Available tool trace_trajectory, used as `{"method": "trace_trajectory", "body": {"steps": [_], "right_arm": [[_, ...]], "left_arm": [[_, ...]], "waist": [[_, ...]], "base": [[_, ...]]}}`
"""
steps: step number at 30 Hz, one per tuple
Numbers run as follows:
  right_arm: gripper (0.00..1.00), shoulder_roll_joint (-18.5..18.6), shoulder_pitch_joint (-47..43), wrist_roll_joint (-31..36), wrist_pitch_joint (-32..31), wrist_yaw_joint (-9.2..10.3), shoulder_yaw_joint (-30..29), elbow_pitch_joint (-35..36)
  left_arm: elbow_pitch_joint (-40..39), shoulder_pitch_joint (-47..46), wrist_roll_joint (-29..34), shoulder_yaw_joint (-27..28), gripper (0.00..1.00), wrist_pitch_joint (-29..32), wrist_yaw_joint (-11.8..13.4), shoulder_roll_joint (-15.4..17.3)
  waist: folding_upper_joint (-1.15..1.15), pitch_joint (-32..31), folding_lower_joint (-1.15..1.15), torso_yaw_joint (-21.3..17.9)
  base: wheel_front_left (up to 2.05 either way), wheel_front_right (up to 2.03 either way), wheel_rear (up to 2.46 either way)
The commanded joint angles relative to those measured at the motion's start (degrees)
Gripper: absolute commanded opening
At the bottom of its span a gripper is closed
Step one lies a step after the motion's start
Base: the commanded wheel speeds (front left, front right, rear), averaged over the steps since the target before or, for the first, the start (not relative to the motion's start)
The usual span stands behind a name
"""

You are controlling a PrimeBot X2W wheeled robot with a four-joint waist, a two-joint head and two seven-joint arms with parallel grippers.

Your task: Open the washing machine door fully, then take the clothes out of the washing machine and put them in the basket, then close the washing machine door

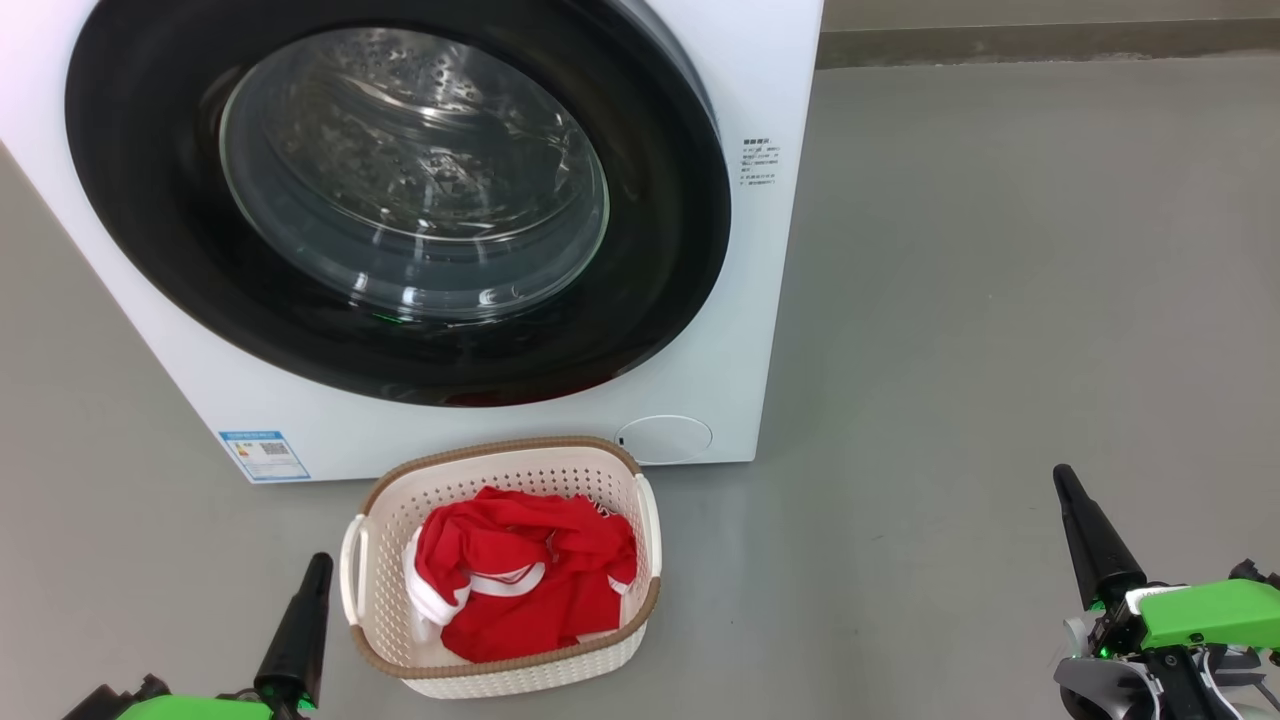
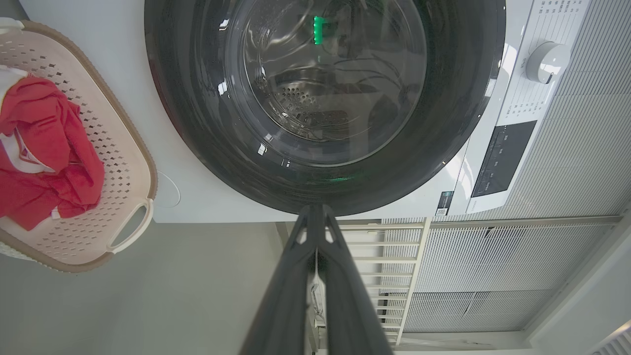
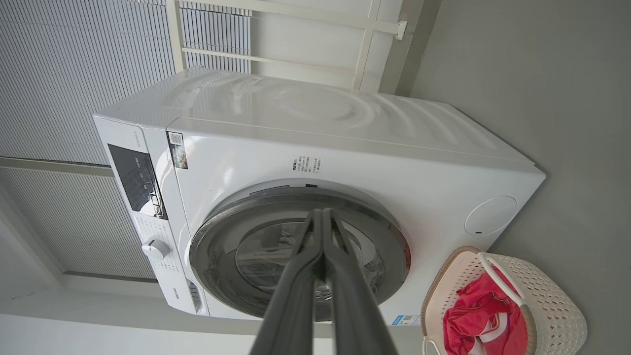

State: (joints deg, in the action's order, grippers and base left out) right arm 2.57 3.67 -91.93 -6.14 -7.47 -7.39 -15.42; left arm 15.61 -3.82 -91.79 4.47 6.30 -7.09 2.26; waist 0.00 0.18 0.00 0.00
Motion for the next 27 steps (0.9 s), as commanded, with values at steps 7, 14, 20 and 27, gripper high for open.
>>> {"method": "trace_trajectory", "body": {"steps": [7,14,20,27], "right_arm": [[0.0,0.36,2.51,-0.24,-0.34,-0.02,0.88,1.4],[0.0,0.36,2.51,-0.23,-0.35,-0.02,0.87,1.4],[0.0,0.35,2.51,-0.23,-0.36,-0.02,0.86,1.4],[0.0,0.35,2.51,-0.22,-0.36,-0.02,0.86,1.4]], "left_arm": [[-1.56,-2.38,-0.36,2.08,0.0,0.21,-0.4,0.62],[-1.56,-2.38,-0.36,2.07,0.0,0.2,-0.4,0.62],[-1.56,-2.38,-0.37,2.07,0.0,0.2,-0.4,0.62],[-1.56,-2.38,-0.37,2.07,0.0,0.2,-0.4,0.62]], "waist": [[0.0,0.0,0.0,0.0],[0.0,0.0,0.0,0.0],[0.0,0.0,0.0,0.0],[0.0,0.0,0.0,0.0]], "base": [[0.0,0.0,0.0],[0.0,0.0,0.0],[0.0,0.0,0.0],[0.0,0.0,0.0]]}}
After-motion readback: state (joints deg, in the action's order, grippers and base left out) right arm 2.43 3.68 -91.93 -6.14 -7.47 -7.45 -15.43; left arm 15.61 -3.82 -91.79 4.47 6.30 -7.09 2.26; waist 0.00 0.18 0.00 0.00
